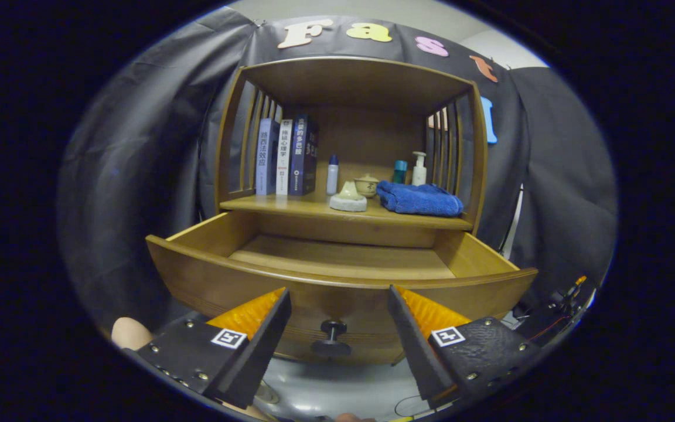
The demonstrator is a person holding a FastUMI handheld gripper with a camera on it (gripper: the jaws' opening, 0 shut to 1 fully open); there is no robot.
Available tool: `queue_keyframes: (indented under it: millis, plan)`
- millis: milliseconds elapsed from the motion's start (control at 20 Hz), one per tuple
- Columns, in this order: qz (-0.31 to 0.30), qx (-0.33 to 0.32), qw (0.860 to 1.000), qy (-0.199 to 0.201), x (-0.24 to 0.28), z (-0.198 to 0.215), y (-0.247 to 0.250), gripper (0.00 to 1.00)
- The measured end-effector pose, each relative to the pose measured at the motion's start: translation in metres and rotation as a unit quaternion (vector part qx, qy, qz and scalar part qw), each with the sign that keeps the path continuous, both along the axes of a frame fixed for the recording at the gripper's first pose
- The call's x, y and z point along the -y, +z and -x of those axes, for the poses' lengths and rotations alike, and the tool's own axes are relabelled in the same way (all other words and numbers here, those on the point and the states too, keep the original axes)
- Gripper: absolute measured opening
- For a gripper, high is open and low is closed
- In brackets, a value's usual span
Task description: Pull open the drawer, take out the items inside it, and place them on the countertop above the cabinet.
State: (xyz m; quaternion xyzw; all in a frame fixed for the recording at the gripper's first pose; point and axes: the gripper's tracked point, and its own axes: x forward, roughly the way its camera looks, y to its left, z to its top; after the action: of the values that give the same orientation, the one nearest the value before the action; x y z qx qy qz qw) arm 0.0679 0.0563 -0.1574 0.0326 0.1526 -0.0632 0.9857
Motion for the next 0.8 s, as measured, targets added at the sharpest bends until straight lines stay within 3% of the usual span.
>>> queue_keyframes:
  millis: [300,800]
  plan:
    - [0.025,0.007,0.999,-0.021,0.003,-0.003,-0.001,0.98]
    - [0.026,0.015,0.999,-0.012,0.005,-0.015,0.001,1.00]
